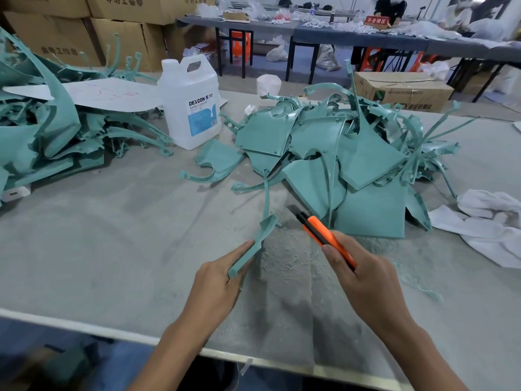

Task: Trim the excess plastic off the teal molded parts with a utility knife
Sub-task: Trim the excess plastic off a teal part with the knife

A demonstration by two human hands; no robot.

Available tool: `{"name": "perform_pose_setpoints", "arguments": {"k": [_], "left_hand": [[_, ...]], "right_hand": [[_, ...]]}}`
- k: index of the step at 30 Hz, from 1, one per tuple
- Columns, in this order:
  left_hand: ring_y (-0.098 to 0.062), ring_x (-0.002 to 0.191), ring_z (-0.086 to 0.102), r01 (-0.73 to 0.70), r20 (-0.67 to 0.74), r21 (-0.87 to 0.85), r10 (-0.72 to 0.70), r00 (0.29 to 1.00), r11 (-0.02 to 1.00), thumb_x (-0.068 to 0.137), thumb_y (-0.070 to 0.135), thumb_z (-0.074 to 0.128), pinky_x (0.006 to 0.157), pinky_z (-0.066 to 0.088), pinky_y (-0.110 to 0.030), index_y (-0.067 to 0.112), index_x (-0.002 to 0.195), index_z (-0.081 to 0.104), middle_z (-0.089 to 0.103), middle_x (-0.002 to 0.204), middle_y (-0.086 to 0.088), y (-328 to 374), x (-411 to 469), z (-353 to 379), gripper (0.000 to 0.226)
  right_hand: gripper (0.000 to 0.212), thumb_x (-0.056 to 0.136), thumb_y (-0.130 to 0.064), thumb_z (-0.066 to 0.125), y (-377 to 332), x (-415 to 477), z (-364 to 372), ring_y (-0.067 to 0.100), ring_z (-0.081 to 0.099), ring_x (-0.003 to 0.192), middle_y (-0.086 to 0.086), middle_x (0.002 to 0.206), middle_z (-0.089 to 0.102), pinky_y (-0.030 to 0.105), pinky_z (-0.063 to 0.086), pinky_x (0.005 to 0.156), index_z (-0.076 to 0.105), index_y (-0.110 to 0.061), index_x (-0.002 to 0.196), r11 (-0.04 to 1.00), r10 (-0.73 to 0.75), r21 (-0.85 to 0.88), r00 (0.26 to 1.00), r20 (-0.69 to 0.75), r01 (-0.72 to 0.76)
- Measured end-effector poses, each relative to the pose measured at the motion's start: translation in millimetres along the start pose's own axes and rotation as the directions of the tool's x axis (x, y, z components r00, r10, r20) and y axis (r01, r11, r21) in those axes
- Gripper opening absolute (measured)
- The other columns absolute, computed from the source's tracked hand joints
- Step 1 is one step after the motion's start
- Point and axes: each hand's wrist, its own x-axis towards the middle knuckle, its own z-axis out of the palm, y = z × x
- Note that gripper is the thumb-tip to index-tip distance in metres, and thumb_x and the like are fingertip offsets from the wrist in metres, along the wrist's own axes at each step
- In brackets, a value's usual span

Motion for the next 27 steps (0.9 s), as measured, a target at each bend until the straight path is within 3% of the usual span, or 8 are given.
{"name": "perform_pose_setpoints", "arguments": {"k": [2, 4, 6, 10, 12, 18, 22, 27], "left_hand": [[0.002, 0.084, 0.068, 0.008, -0.009, -0.010, -0.008, 1.000, 1.000, 0.097, 0.043, 0.056, 0.068, 0.049, -0.009, 0.060, 0.128, 0.048, 0.063, 0.092, 0.045, -2, 1, 1, 0.036], [0.001, 0.081, 0.068, 0.014, -0.018, -0.005, -0.014, 1.000, 1.000, 0.098, 0.036, 0.059, 0.067, 0.048, -0.010, 0.053, 0.130, 0.054, 0.066, 0.088, 0.040, -5, 2, 2, 0.037], [-0.005, 0.074, 0.067, 0.016, -0.013, 0.011, -0.016, 1.000, 1.000, 0.099, 0.029, 0.061, 0.063, 0.049, -0.016, 0.058, 0.129, 0.050, 0.068, 0.080, 0.033, -6, 2, 3, 0.043], [-0.010, 0.079, 0.069, 0.000, -0.026, -0.018, -0.001, 1.000, 1.000, 0.095, 0.050, 0.052, 0.068, 0.053, -0.024, 0.071, 0.125, 0.037, 0.074, 0.086, 0.019, -1, 2, 2, 0.040], [-0.013, 0.081, 0.068, -0.004, -0.038, -0.018, 0.004, 0.999, 1.000, 0.094, 0.056, 0.048, 0.067, 0.052, -0.022, 0.070, 0.125, 0.037, 0.074, 0.087, 0.014, 0, 2, 2, 0.036], [-0.005, 0.085, 0.067, 0.060, -0.032, 0.022, -0.059, 0.998, 0.998, 0.098, 0.033, 0.060, 0.066, 0.046, -0.011, 0.040, 0.130, 0.064, 0.069, 0.088, 0.026, -4, 2, 3, 0.032], [-0.007, 0.072, 0.066, 0.051, -0.020, 0.050, -0.050, 0.999, 0.997, 0.100, 0.030, 0.060, 0.062, 0.045, -0.012, 0.045, 0.123, 0.064, 0.068, 0.073, 0.023, -5, 3, 3, 0.029], [-0.015, 0.083, 0.067, 0.046, -0.026, -0.009, -0.047, 0.999, 0.999, 0.097, 0.048, 0.052, 0.064, 0.049, -0.019, 0.045, 0.129, 0.062, 0.067, 0.081, 0.022, 0, 2, 2, 0.033]], "right_hand": [[0.028, 0.095, -0.064, 0.046, -1, -10, 3, 0.009, 0.059, 0.051, -0.008, 0.064, 0.062, 0.027, 0.048, 0.048, 0.059, -0.056, 0.119, 0.990, -0.026, 0.138, 1.000, 0.016, 0.024], [0.035, 0.091, -0.073, 0.046, -7, -20, 7, 0.006, 0.057, 0.051, -0.011, 0.067, 0.063, 0.015, 0.042, 0.046, 0.060, -0.056, 0.117, 0.960, -0.066, 0.275, 0.996, 0.066, 0.045], [0.043, 0.088, -0.078, 0.045, -9, -25, 11, 0.003, 0.053, 0.048, -0.009, 0.067, 0.063, 0.013, 0.038, 0.045, 0.062, -0.053, 0.118, 0.937, -0.087, 0.347, 0.986, 0.139, 0.034], [0.024, 0.092, -0.061, 0.048, -4, -12, 15, 0.008, 0.057, 0.050, -0.007, 0.068, 0.064, 0.024, 0.043, 0.047, 0.060, -0.059, 0.113, 0.975, -0.073, 0.218, 0.992, 0.099, 0.050], [0.024, 0.092, -0.057, 0.048, -3, -6, 14, 0.007, 0.057, 0.050, -0.013, 0.069, 0.064, 0.018, 0.040, 0.045, 0.059, -0.057, 0.114, 0.984, -0.064, 0.169, 0.997, 0.054, 0.054], [0.023, 0.094, -0.068, 0.045, -13, -17, 16, 0.011, 0.062, 0.056, -0.008, 0.070, 0.064, 0.028, 0.048, 0.050, 0.056, -0.060, 0.112, 0.965, -0.108, 0.244, 0.994, 0.032, 0.097], [0.028, 0.095, -0.067, 0.046, -15, -25, 17, 0.013, 0.059, 0.055, -0.005, 0.069, 0.062, 0.027, 0.046, 0.050, 0.060, -0.053, 0.115, 0.947, -0.159, 0.300, 0.979, 0.127, 0.115], [0.018, 0.092, -0.065, 0.044, -5, -18, 17, 0.009, 0.060, 0.054, -0.007, 0.071, 0.065, 0.029, 0.046, 0.050, 0.051, -0.069, 0.108, 0.984, -0.077, 0.163, 0.997, 0.028, 0.071]]}}
